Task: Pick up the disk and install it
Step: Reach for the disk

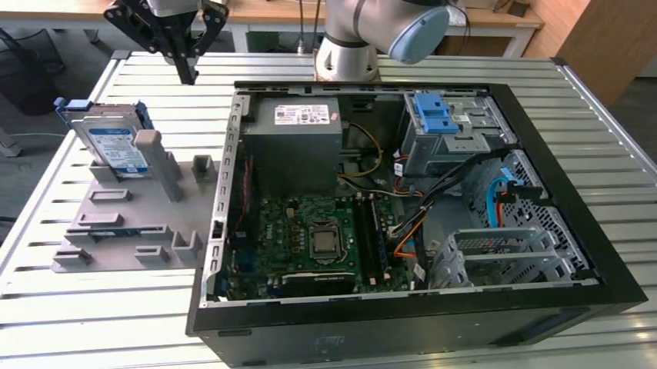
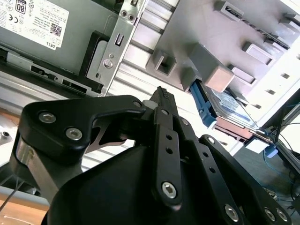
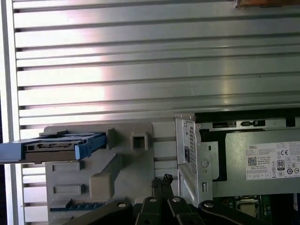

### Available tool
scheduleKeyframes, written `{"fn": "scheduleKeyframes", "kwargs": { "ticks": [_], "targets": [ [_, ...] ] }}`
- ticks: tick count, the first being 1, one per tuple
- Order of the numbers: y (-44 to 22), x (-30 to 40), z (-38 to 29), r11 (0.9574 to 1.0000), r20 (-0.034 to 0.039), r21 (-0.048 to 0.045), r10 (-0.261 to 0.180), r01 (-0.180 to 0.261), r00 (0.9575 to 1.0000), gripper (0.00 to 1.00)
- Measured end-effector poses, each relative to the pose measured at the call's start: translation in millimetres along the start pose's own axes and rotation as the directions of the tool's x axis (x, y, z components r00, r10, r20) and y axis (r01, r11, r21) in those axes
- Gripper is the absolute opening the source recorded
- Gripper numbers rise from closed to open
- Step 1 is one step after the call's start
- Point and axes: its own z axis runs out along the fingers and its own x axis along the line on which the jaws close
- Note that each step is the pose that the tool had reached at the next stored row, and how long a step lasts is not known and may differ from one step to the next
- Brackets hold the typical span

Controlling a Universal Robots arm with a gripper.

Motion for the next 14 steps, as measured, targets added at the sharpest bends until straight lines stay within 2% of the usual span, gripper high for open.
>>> {"fn": "scheduleKeyframes", "kwargs": {
  "ticks": [6, 14],
  "targets": [
    [1.9, 3.7, 0.7, 0.9994, -0.0005, 0.0000, -0.033, 0.033, 0.9994, 0.11],
    [7.3, 16.7, 1.3, 0.9994, -0.0005, 0.0000, -0.035, 0.035, 0.9994, 0.11]
  ]
}}
